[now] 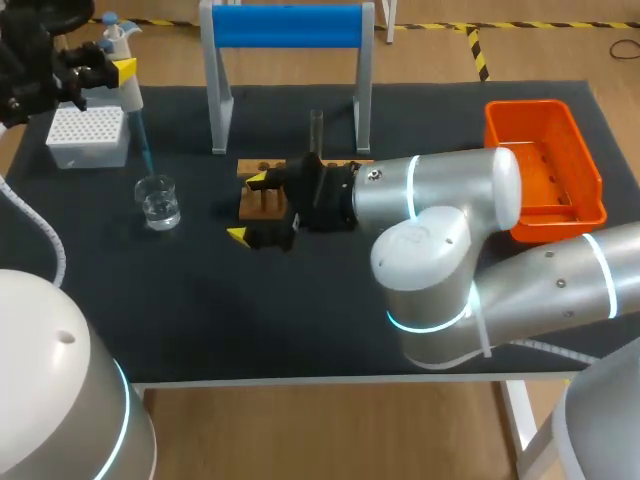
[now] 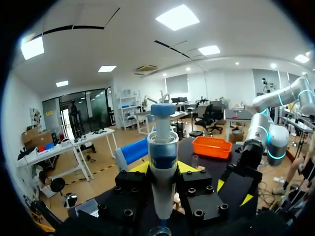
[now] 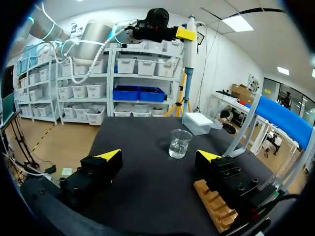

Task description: Invert the test tube, pick up the pipette, mount the tip to pipette, aspirate from beaker and dispense into the tube, eject the tip, return the pipette, and cap with the stopper.

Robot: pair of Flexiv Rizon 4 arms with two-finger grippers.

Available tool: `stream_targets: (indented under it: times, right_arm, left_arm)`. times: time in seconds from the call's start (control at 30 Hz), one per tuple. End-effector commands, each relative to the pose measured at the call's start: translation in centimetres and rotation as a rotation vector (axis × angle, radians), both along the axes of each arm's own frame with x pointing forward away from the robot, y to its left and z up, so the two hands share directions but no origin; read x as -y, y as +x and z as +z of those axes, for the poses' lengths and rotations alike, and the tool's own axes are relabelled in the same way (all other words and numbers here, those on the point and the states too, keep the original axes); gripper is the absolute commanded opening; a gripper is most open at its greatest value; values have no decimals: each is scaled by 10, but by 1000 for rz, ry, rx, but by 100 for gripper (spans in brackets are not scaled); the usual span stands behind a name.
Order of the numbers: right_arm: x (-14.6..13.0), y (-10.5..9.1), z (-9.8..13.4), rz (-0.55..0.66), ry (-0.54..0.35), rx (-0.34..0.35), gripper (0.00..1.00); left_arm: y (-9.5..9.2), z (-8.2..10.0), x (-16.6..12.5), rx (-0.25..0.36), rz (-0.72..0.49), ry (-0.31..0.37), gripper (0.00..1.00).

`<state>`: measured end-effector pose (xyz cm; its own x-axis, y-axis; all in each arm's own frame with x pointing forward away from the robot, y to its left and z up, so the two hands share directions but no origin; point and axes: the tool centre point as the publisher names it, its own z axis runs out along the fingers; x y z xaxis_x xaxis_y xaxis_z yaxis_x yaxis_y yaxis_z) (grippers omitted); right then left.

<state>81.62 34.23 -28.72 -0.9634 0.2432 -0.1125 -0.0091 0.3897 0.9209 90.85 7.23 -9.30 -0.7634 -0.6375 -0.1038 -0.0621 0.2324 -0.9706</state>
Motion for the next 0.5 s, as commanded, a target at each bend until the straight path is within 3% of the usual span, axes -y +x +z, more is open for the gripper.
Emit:
stream_targets:
  times: [0.03, 0.5]
  right_arm:
    - [-22, 8, -9, -22, -3, 12, 100]
    - [-31, 29, -27, -66, -8, -6, 100]
  left_arm:
    - [0, -1, 0, 4, 2, -2, 0]
    - [0, -1, 0, 4, 2, -2, 0]
